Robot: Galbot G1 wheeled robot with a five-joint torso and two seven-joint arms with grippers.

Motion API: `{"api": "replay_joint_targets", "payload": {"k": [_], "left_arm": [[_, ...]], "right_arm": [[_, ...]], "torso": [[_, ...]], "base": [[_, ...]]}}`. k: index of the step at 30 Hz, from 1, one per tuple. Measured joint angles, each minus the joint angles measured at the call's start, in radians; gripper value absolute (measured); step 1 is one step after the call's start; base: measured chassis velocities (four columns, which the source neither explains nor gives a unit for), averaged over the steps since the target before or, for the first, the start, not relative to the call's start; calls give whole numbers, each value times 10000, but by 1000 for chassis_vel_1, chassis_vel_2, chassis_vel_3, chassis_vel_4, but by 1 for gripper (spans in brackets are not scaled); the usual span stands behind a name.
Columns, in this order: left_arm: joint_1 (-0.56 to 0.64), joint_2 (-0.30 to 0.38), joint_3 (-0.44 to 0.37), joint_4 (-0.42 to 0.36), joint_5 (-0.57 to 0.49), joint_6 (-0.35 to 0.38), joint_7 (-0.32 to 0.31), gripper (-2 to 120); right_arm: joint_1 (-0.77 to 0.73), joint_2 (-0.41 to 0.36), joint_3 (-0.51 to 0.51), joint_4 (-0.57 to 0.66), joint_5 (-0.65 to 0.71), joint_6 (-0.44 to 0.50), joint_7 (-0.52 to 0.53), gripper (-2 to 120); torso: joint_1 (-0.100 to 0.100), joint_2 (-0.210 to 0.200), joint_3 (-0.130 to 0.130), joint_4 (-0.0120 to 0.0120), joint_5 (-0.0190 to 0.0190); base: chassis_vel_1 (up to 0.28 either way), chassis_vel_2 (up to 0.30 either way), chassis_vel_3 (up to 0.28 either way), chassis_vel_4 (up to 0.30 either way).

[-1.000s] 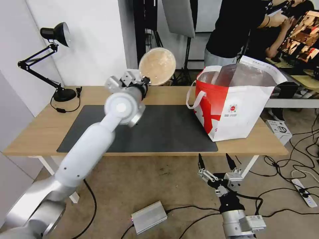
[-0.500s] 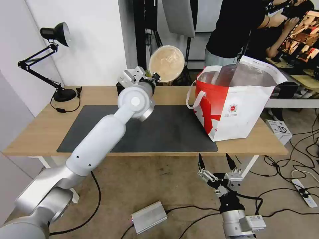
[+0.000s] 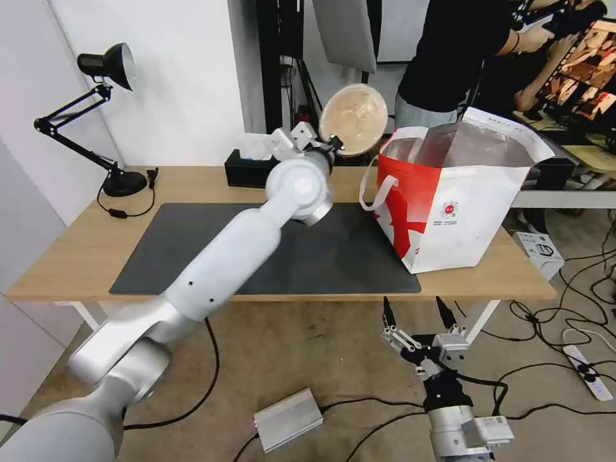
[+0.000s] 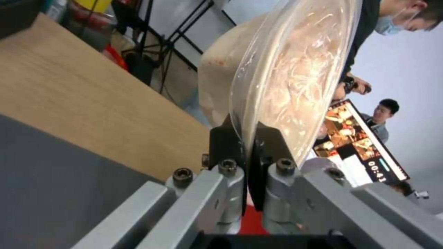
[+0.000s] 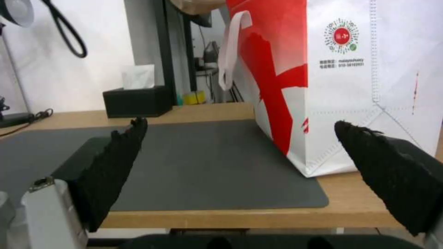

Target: Pick up the trash from the table and place it into the takeout bag.

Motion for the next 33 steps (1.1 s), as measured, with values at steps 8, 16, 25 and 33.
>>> {"api": "replay_joint_targets", "payload": {"k": [8, 16, 25, 33], "left_arm": [[-491, -645, 305, 691, 69, -27, 103, 0], [-1085, -1289, 755, 1783, 161, -45, 418, 0], [-1645, -2073, 1167, 3227, 413, -44, 1046, 0], [-1844, -2336, 1619, 4077, 627, -45, 1612, 0]], "right_arm": [[0, 1, 0, 0, 0, 0, 0, 100], [0, 0, 0, 0, 0, 0, 0, 100], [0, 1, 0, 0, 0, 0, 0, 100], [0, 1, 0, 0, 0, 0, 0, 100]], "torso": [[0, 0, 0, 0, -1], [0, 0, 0, 1, -1], [0, 0, 0, 0, -1], [0, 0, 0, 1, -1]], "base": [[0, 0, 0, 0], [0, 0, 0, 0], [0, 0, 0, 0], [0, 0, 0, 0]]}}
